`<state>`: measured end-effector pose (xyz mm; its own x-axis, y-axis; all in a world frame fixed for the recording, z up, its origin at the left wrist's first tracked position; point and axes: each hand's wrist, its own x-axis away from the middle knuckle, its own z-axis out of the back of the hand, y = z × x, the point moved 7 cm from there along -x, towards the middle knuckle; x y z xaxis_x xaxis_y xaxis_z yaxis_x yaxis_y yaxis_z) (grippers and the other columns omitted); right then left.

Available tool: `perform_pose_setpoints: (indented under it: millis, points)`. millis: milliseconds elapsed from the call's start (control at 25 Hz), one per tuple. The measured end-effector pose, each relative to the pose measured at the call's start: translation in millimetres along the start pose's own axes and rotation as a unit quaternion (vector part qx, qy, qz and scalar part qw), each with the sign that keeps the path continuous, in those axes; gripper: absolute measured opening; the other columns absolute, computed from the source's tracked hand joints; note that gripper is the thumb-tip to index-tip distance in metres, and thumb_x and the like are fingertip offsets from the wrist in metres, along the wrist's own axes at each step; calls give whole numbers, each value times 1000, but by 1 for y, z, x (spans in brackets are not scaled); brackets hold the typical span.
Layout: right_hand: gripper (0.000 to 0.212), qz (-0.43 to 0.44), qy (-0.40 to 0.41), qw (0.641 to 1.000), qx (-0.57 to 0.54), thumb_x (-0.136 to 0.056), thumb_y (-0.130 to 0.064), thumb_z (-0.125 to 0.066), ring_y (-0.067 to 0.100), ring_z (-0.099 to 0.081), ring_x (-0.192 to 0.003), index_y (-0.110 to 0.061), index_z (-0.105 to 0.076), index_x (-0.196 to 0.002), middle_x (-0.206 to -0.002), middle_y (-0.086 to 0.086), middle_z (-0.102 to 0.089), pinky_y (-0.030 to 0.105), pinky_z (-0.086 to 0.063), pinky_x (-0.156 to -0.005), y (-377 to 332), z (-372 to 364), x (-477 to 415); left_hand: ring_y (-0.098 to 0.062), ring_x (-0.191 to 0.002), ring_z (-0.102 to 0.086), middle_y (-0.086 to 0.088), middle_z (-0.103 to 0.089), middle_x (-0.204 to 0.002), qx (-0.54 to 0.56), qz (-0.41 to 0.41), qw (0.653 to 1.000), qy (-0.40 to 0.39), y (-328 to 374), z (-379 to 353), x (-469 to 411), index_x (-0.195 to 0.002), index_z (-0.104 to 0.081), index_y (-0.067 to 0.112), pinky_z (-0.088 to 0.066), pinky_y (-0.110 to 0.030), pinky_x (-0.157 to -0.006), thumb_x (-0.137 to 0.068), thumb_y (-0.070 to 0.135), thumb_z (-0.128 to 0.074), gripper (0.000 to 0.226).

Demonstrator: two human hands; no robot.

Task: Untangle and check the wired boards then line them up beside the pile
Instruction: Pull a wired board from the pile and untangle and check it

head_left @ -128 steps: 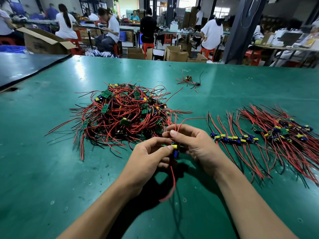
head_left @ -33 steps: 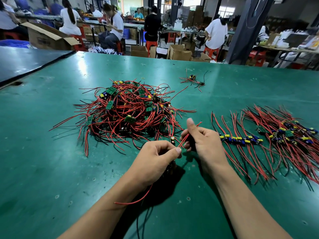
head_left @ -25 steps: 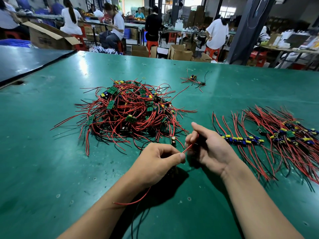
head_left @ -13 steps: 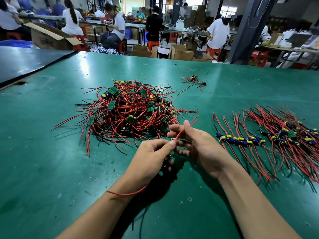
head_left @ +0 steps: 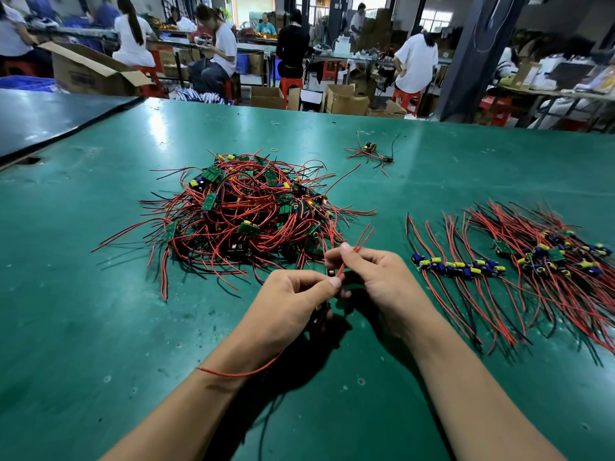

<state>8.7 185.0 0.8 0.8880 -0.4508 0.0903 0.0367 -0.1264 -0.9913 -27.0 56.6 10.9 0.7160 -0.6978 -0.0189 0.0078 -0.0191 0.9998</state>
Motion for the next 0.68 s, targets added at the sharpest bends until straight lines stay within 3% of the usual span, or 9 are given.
perform_pose_setpoints:
  millis: [200,520,680]
  points:
    - [35,16,107,994,7,-95,-37,-66,12,-55,-48,-16,-79,-71,-69,5,-70,22,-43,-48,-4,25,-4,-17,-57,-40,-10,-49,-59,-94,-33,995,-14,6,-4,3,-81,-74,1,-29,-26,-55,-92,18,-64,22]
    - [39,-62,130,976,-163,-93,-30,-67,8,-39,-36,-12,-60,-60,-54,2,-54,20,-35,-37,3,23,-5,-17,-53,-42,-5,-49,-55,-76,-11,996,-44,2,-7,3,-83,-74,0,-31,-25,-50,-92,19,-64,23]
    - [35,-85,112,969,-203,-94,-27,-66,7,-39,-37,-12,-60,-62,-56,2,-58,19,-35,-36,4,20,-4,-10,-49,-43,3,-52,-52,-89,-14,995,-51,1,-8,2,-84,-74,0,-33,-20,-50,-92,20,-65,24]
